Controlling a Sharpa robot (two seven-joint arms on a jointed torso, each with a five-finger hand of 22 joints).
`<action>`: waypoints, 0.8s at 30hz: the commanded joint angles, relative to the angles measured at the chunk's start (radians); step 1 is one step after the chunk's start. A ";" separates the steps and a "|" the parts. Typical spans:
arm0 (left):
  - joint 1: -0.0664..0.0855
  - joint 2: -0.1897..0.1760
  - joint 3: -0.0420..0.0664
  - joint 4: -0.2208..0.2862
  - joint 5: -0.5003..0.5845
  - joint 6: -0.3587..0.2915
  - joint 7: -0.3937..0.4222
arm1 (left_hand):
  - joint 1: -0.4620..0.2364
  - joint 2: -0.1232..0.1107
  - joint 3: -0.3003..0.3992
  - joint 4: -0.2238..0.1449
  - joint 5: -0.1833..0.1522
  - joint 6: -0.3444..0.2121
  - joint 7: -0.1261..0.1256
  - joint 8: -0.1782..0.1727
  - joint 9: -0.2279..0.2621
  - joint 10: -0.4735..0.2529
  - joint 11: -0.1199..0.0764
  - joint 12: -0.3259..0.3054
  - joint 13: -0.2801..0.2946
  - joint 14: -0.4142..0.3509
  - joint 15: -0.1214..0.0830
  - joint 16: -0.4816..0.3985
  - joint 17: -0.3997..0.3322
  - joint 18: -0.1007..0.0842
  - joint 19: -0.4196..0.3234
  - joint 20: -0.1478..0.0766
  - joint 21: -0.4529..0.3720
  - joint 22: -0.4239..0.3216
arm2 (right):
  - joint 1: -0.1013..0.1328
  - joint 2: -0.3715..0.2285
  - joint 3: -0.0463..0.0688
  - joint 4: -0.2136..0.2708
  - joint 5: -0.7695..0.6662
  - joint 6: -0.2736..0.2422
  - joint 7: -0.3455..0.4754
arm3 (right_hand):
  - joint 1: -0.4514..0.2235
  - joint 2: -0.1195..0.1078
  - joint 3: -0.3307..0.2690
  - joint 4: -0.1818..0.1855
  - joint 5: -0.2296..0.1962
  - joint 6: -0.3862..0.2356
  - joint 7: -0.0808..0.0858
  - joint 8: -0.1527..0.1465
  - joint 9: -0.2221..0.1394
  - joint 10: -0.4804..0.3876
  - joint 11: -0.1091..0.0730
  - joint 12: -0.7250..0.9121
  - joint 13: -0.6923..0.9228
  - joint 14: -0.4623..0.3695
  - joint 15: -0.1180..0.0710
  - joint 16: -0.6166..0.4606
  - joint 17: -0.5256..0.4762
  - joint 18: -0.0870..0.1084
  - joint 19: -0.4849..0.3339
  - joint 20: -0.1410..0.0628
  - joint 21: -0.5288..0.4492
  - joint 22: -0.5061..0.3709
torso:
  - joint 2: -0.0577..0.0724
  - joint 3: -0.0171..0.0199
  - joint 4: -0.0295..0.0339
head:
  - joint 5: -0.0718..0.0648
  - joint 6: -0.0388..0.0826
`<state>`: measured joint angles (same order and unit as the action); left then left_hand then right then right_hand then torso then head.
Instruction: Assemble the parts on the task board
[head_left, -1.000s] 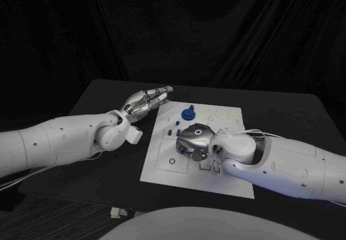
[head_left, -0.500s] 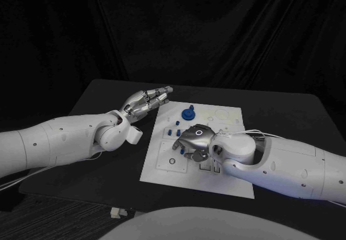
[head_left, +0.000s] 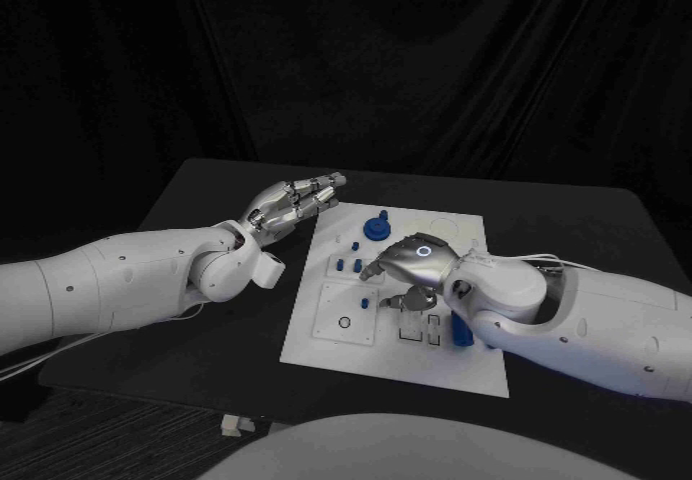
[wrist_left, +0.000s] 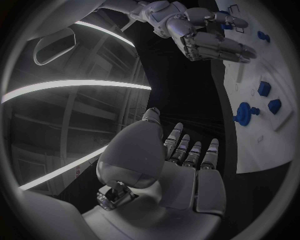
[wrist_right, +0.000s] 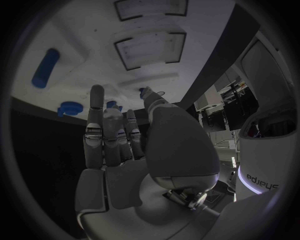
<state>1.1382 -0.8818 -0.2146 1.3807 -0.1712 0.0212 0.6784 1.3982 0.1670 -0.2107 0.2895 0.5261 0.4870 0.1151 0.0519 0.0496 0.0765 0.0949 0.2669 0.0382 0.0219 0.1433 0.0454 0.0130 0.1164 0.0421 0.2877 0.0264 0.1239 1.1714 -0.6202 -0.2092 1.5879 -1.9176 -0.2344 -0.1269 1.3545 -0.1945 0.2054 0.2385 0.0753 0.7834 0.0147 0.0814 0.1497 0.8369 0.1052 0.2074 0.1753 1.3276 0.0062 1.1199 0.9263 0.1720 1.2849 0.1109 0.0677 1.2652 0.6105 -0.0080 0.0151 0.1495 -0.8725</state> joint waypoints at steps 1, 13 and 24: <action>-0.001 -0.004 0.001 0.003 0.006 0.011 0.150 | 0.008 0.002 -0.002 -0.001 0.003 0.007 0.003 0.006 0.001 -0.005 0.000 0.003 -0.001 0.000 0.009 0.001 0.000 0.016 0.003 0.005 0.001 0.000 | 0.031 -0.035 0.002 0.011 -0.009 -0.135 0.004 | -0.052 -0.007 -0.031 0.056 0.001 0.028 0.004 0.014 -0.001 0.014 0.003 0.016 -0.005 0.023 -0.005 0.000 -0.011 0.011 0.031 -0.004 0.001 -0.012 | -0.001 -0.0002 0.0000 | 0.002 0.000; -0.001 -0.004 0.001 -0.002 0.006 -0.001 0.169 | -0.191 0.035 -0.084 0.003 -0.213 -0.172 -0.081 -0.017 -0.014 -0.008 0.003 -0.016 -0.004 -0.013 0.000 -0.020 -0.006 0.033 -0.008 -0.003 -0.004 -0.020 | 0.092 -0.182 0.002 0.011 0.013 -0.163 -0.015 | -0.321 -0.093 -0.188 0.064 0.029 0.082 0.004 0.017 -0.010 0.066 -0.009 -0.027 -0.052 0.172 -0.029 0.177 0.208 0.001 0.172 -0.033 0.114 0.005 | -0.001 -0.0008 0.0003 | -0.005 0.000; -0.002 -0.002 0.001 -0.004 0.006 -0.018 0.185 | -0.199 0.041 -0.086 0.002 -0.203 -0.298 -0.163 -0.029 -0.025 -0.012 0.011 -0.029 -0.005 -0.018 -0.012 -0.032 -0.009 0.051 -0.012 -0.005 -0.006 -0.028 | 0.075 -0.246 0.001 -0.006 0.066 -0.078 0.013 | -0.280 -0.097 -0.296 0.063 -0.016 0.073 -0.015 0.002 -0.018 0.073 -0.020 -0.061 -0.072 0.173 -0.042 0.189 0.219 0.002 0.173 -0.045 0.097 0.004 | 0.000 -0.0002 -0.0004 | -0.016 0.000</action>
<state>1.1377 -0.8862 -0.2146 1.3753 -0.1711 0.0163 0.6784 1.2070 0.2105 -0.2921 0.2909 0.3175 0.2157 -0.0297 0.0266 0.0268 0.0658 0.1053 0.2418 0.0344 0.0039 0.1360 0.0173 0.0063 0.1474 0.0383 0.2838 0.0264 0.0976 1.2520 -0.8637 -0.2078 1.5832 -1.8787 -0.3480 -0.1207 1.0617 -0.2953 -0.0911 0.3035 0.0611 0.8520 -0.0015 0.0880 0.1336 0.9128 0.0870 0.1521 0.1055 1.4653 -0.0268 1.3051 1.1488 0.1720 1.4614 0.0695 0.1700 1.2718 0.6097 -0.0083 0.0151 0.1345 -0.8725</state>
